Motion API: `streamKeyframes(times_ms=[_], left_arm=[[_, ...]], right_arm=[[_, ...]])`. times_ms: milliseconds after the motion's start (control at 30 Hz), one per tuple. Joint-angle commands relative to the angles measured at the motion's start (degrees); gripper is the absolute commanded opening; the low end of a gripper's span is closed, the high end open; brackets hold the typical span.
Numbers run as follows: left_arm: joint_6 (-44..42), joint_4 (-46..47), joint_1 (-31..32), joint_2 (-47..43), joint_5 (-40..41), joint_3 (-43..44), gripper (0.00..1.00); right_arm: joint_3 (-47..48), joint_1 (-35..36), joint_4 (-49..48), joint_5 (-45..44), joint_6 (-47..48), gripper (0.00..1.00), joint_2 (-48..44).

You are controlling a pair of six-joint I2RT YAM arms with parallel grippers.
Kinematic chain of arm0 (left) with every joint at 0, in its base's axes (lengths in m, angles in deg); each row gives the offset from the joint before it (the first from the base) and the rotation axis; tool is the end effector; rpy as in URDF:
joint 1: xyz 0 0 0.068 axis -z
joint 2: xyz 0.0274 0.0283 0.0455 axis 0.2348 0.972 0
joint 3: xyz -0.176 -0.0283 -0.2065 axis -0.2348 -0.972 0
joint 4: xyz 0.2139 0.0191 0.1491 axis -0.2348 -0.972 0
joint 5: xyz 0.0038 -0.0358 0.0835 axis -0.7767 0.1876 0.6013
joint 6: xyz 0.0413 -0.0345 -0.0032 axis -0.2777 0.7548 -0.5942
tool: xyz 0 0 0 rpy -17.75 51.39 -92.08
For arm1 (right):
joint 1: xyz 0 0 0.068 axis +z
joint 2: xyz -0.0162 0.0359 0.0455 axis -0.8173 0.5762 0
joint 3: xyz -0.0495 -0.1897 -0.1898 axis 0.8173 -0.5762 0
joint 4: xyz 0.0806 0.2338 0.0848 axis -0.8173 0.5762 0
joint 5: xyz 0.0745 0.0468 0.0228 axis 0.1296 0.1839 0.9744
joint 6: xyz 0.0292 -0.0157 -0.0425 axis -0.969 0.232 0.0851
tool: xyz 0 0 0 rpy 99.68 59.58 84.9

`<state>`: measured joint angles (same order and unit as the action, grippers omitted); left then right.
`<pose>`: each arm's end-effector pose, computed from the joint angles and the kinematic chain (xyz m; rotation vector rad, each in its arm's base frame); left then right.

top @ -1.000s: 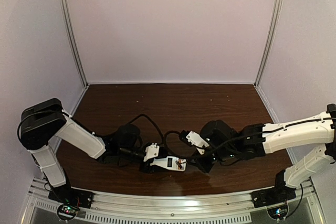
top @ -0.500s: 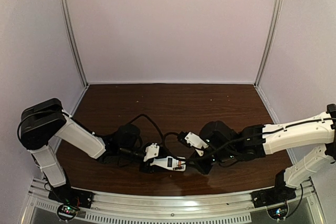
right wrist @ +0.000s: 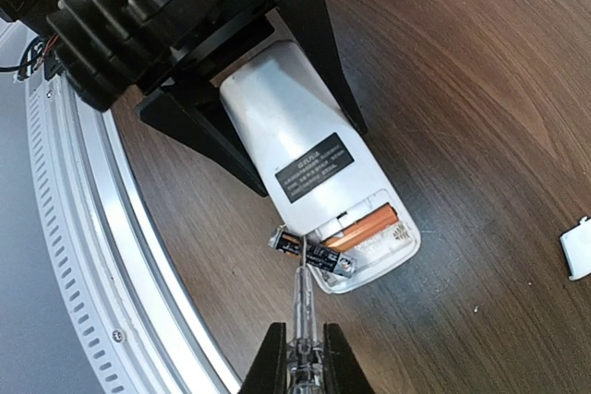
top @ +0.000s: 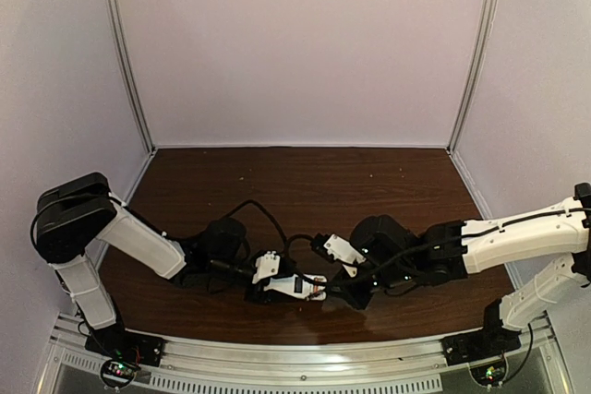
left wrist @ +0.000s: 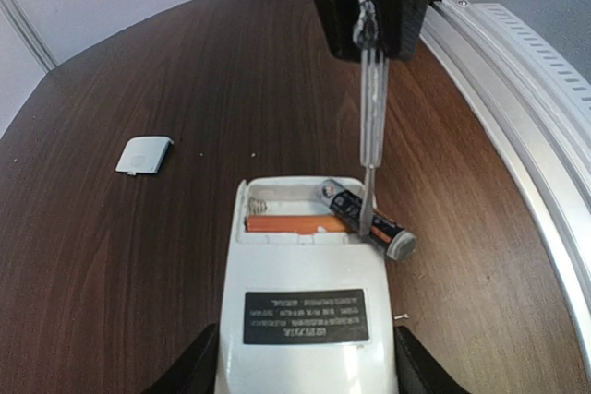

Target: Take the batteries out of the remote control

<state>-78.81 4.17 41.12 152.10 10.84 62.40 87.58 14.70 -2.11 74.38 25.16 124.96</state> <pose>0.1623 -0.2612 0.1142 1.6135 1.4635 -0.8952 0.0951 0.2661 0.2143 -1.1918 2.2858 0.7814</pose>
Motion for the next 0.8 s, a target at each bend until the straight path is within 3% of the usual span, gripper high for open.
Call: streamKeyframes(times_ms=[0, 767], left_arm=[[0.2, 3.7, -0.6, 0.3, -1.1, 0.8, 0.00], [0.2, 3.9, -0.7, 0.0, -1.3, 0.7, 0.00]], right_arm=[[-1.0, 0.7, -0.9, -0.2, -1.0, 0.00, 0.2], [-3.7, 1.5, -0.5, -2.1, -3.2, 0.00, -2.7]])
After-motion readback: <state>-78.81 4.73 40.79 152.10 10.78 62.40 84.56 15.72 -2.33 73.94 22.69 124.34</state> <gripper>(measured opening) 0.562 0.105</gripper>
